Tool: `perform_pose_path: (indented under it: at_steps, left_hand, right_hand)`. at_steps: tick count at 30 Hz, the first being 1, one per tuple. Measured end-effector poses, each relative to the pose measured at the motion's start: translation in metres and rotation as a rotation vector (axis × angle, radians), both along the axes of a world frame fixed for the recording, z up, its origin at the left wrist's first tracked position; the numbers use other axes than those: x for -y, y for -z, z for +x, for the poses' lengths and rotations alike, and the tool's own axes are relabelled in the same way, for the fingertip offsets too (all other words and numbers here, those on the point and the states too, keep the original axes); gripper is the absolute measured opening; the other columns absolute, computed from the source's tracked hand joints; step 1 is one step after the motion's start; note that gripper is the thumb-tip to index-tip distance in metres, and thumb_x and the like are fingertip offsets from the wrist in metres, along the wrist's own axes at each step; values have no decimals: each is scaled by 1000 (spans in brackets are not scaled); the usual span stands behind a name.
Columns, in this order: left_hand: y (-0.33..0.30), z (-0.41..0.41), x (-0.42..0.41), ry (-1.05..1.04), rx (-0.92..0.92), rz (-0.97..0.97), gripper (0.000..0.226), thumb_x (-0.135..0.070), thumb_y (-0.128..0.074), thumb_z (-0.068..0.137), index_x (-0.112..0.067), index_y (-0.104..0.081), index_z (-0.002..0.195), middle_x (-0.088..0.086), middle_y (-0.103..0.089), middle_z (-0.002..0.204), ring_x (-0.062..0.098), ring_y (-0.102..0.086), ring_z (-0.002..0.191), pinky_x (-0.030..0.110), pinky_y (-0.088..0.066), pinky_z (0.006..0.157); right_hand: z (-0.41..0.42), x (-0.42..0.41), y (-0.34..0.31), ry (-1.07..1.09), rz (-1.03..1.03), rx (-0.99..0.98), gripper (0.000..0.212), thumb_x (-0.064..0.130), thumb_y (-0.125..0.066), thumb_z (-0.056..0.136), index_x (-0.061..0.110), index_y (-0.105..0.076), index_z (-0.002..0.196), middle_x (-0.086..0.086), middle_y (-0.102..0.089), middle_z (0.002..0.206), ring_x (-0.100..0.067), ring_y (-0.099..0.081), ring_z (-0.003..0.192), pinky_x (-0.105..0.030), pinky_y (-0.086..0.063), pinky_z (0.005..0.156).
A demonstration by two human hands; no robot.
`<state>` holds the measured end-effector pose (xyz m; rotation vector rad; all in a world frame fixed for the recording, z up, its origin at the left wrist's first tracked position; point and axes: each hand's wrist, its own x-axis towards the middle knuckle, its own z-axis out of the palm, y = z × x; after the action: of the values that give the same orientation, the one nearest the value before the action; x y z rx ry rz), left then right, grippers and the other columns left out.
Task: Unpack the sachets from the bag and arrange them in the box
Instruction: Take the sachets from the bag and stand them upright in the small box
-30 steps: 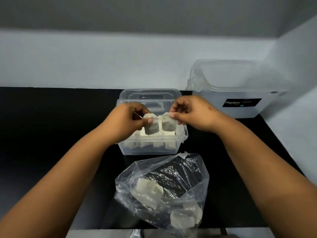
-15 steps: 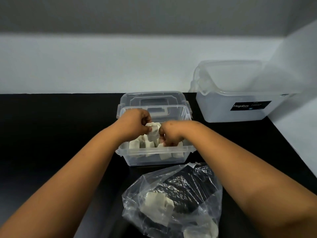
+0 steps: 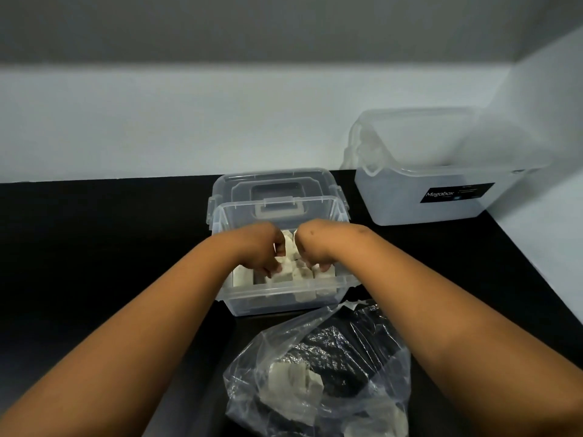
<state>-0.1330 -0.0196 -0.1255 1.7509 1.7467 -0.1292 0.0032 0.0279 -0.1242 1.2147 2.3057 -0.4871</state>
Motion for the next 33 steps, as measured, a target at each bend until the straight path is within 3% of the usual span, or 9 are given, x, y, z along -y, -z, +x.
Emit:
perform_pose_path:
  at_steps: [6,8,10,13,16,21,23,27,33]
  left_hand:
    - [17,8,-12,91,-111,-113,23,-22,-74,81,-21,-59,99,-3,-60,92,15,-55,76,21,-41,60]
    - [19,10,-13,100,-137,-112,24,-23,-73,82,-19,-61,102,-3,-59,94,16,-54,79,21,-39,57]
    - [21,11,-13,95,-156,-107,29,-23,-73,82,-17,-62,109,-2,-60,95,17,-55,81,22,-40,59]
    - [23,10,-14,75,-144,-112,28,-23,-72,83,-15,-62,109,-3,-60,92,18,-59,80,19,-40,56]
    - [21,9,-13,57,-156,-84,23,-25,-71,84,-14,-66,104,-3,-67,91,14,-62,77,19,-43,59]
    - [7,9,-4,37,-239,147,29,-30,-65,88,-15,-62,113,4,-65,111,21,-60,99,30,-48,85]
    - [-4,11,5,-21,-204,269,28,-28,-63,90,-15,-61,115,5,-65,112,23,-60,100,30,-47,83]
    - [-21,14,39,-98,-31,641,19,-22,-59,91,-14,-63,108,4,-68,100,22,-64,90,37,-52,79]
    - [-21,31,113,-9,121,897,14,-23,-56,91,-19,-64,102,-9,-58,87,6,-55,77,22,-45,70]
  right_hand:
    - [19,11,-26,-21,96,-115,24,-4,-56,88,0,-66,110,-20,-66,109,-20,-53,66,-21,-36,46]
    - [24,16,-30,-42,98,-143,25,-3,-55,90,-2,-65,113,-22,-65,114,-34,-67,81,-22,-32,47]
    - [27,20,-30,-45,94,-188,24,1,-55,91,-3,-65,112,-22,-64,116,-38,-64,99,-24,-32,52]
    - [30,26,-34,-47,80,-246,16,8,-59,91,4,-68,105,-15,-69,104,-29,-65,78,-26,-40,59]
    - [33,31,-38,-54,85,-309,12,17,-64,91,11,-67,100,-2,-64,90,-18,-59,79,-26,-41,62]
    - [40,42,-49,-75,97,-428,14,23,-65,90,14,-68,100,0,-67,91,-18,-63,85,-32,-52,75]
    - [45,48,-55,-86,100,-501,12,23,-66,89,15,-68,97,1,-70,91,-14,-65,83,-32,-53,77]
    - [62,69,-67,-58,16,-638,11,27,-69,87,19,-70,95,12,-67,79,4,-61,65,-12,-47,65]
    - [91,98,-53,11,-232,-685,11,25,-70,87,18,-70,95,3,-72,81,-5,-69,70,-20,-58,70]
